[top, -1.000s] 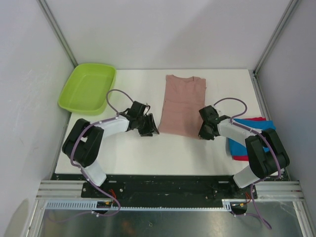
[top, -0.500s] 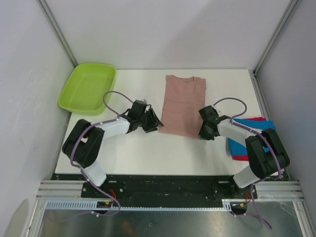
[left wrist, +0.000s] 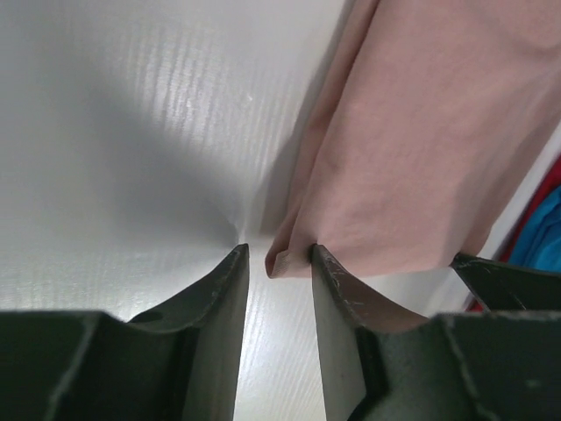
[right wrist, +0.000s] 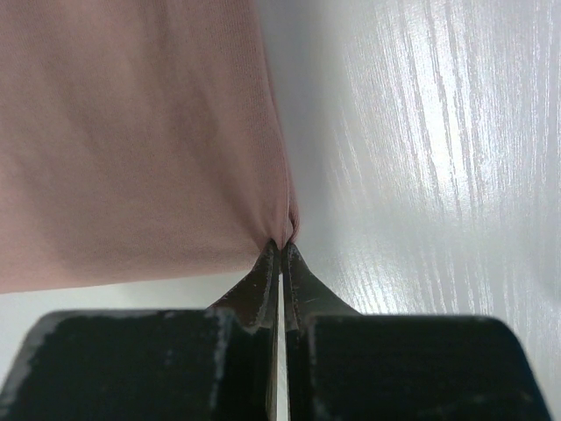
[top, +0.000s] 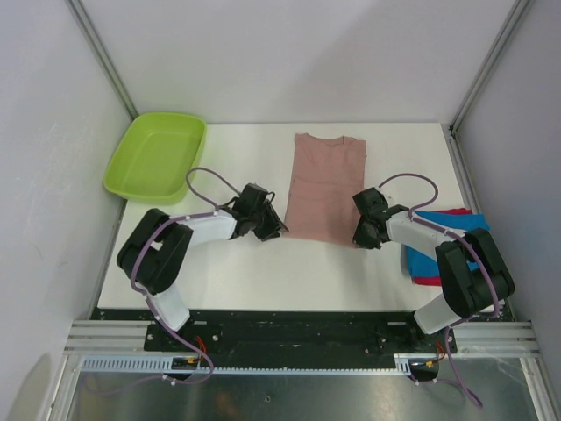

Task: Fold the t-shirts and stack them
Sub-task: Grab one side of the 2/3 rectangular tshirt with both arms

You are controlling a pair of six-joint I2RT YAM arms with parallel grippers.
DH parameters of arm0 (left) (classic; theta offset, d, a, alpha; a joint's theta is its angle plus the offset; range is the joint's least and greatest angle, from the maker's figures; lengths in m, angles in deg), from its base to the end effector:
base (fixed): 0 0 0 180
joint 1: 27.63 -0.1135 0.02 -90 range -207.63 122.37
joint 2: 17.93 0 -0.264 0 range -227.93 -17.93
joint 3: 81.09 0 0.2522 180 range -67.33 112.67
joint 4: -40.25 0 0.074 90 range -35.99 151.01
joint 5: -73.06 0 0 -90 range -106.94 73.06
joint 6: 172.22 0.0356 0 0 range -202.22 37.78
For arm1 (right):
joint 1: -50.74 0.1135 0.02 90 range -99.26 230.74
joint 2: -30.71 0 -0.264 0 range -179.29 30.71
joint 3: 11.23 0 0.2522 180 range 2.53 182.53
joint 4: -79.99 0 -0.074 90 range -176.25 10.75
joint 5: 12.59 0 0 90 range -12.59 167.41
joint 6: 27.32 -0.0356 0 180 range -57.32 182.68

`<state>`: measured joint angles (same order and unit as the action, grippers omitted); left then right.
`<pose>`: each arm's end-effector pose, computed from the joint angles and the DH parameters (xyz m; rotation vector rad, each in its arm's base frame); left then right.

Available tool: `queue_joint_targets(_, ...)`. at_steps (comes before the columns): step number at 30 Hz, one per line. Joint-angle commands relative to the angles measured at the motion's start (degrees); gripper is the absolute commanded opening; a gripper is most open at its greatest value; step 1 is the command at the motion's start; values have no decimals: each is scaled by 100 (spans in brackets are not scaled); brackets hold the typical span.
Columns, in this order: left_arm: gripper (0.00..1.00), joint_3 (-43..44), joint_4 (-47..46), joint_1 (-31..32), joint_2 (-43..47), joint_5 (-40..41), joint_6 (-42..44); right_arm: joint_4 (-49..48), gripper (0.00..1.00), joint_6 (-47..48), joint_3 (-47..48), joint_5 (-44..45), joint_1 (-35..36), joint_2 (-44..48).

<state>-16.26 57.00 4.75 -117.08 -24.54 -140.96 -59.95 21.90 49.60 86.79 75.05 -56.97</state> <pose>0.2837 -0.1855 0.1469 -0.5430 2.5911 -0.7909 0.2549 0.1088 0.1630 0.4336 2.6788 0.1105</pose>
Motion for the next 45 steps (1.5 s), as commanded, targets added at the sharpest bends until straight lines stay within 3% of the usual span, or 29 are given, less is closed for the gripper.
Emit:
queue_joint_targets(1, 38, 133, 230, 81, -68, 334, -106, 494, 0, 161, -5, 200, -3, 81)
queue_joint_targets(15, 31, 335, 351, 270, -410, 463, -142, 489, 0, 183, -5, 184, -54, 108)
queue_joint_targets(26, 1, 374, 702, 321, -59, 724, 496, 565, 0, 267, -5, 167, -135, 415)
queue_joint_targets(38, 0, -533, 1132, 640, 1371, 680, 1060, 1022, 0, 320, -611, -400, 28, 1907)
queue_joint_targets(42, 0, -1043, 1298, 936, 2194, 630, 1089, 1497, 0, 83, -841, -432, 378, 2818)
queue_joint_targets(45, 0, -1373, 1472, 1200, 2778, 630, 1052, 1731, 0, -286, -865, -289, 1014, 3447)
